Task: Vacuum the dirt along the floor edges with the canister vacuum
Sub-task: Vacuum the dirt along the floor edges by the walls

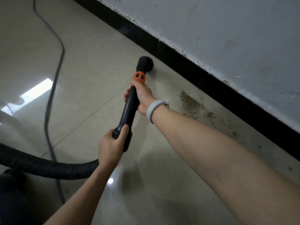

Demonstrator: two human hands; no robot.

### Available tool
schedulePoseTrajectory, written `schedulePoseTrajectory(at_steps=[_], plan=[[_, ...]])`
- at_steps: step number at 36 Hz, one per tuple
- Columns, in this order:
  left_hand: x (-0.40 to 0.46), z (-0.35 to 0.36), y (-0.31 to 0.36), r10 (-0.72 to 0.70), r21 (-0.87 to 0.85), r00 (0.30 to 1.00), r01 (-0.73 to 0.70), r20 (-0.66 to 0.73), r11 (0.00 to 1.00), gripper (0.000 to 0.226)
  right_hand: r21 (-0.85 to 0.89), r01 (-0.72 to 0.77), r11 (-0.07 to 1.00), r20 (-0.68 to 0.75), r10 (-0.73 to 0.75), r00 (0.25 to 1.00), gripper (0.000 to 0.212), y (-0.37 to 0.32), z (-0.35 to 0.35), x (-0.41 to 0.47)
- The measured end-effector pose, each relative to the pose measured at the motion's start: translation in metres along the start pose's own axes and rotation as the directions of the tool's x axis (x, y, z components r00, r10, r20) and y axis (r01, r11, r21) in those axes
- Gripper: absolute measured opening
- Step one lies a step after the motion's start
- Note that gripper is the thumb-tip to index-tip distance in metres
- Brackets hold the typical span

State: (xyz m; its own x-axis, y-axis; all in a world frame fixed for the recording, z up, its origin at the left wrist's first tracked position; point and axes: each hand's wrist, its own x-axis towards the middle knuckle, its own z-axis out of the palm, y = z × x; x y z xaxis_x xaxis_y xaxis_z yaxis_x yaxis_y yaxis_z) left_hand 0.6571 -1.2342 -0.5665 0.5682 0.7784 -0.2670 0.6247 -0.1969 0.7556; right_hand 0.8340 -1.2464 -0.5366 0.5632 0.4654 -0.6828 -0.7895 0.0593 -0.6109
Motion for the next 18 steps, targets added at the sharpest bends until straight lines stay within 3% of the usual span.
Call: schedulePoseTrajectory(at_steps=[5,9,18], plan=[[0.029,0.0,0.014,-0.092,-0.142,0.994,0.082,-0.061,0.987,0.053,-0.125,0.026,0.992,0.105,-0.013,0.994,0.018,0.001,0.039,0.015],[0.052,-0.006,0.016,-0.156,-0.176,0.988,0.155,0.007,0.972,0.067,-0.149,0.013,0.989,0.078,-0.002,0.997,0.024,-0.009,0.048,0.031],[0.075,-0.015,0.028,-0.098,-0.235,0.983,0.133,0.155,0.963,0.052,-0.055,-0.006,0.998,0.049,0.008,0.999,0.031,-0.019,0.036,0.036]])
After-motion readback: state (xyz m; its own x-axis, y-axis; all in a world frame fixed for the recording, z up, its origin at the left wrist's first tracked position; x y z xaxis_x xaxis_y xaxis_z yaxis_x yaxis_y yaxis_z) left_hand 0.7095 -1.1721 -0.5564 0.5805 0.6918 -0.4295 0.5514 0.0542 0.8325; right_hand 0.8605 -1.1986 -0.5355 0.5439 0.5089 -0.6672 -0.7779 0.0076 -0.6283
